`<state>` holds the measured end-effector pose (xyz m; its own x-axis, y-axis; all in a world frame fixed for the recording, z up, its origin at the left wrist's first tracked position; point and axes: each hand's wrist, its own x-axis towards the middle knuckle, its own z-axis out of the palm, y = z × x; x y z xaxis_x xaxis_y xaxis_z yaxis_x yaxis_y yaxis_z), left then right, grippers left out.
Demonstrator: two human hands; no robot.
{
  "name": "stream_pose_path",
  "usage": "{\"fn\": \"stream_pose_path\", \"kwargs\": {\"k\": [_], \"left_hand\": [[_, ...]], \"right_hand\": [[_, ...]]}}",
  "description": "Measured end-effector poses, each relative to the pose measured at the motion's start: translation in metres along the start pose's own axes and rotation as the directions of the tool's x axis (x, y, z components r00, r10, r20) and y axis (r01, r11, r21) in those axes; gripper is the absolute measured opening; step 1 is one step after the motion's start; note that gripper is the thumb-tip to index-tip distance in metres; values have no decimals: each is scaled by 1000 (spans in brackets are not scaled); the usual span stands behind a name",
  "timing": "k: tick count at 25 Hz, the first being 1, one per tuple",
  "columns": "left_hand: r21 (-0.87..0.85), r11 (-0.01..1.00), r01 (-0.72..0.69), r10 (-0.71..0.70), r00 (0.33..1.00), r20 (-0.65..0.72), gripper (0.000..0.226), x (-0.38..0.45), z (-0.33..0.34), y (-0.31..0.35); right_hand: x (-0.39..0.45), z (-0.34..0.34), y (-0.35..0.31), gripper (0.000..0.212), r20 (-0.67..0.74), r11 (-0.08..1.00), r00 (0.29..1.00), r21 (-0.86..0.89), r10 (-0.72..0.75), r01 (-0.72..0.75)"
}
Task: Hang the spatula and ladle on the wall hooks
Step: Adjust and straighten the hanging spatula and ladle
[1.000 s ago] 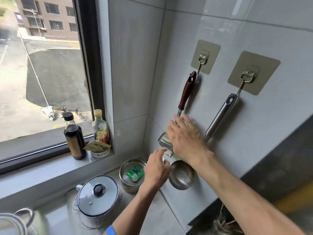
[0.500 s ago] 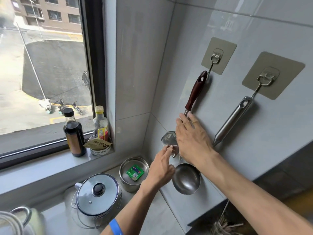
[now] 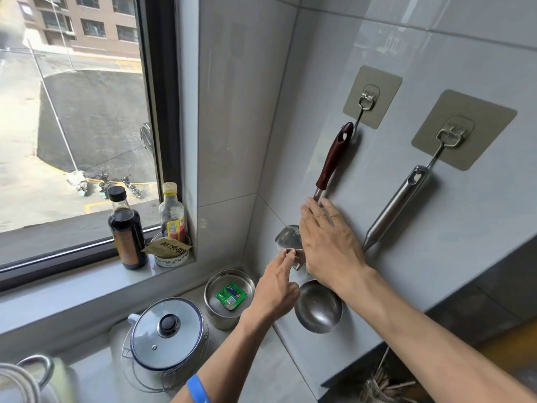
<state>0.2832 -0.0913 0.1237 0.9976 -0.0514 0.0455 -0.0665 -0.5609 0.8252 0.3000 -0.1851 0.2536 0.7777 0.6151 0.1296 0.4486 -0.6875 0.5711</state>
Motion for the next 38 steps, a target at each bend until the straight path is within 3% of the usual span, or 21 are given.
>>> {"fn": "stream_pose_path", "kwargs": {"k": [9,17,38], "left_hand": [[-9,997,-71,71,995,-73,71,-36,3,12],[-14,968,-249,249,969,10,81,-80,22,39],[38,982,-186,185,982,25,81,-77,39,31]], "right_hand": [[-82,4,-8,58,-12,1000,1000,25,16,-16],[-100,7,-11,65,32,997,998,43,61,-62],[-108,24,-3,60,26,996,996,-21,82,-82]]}}
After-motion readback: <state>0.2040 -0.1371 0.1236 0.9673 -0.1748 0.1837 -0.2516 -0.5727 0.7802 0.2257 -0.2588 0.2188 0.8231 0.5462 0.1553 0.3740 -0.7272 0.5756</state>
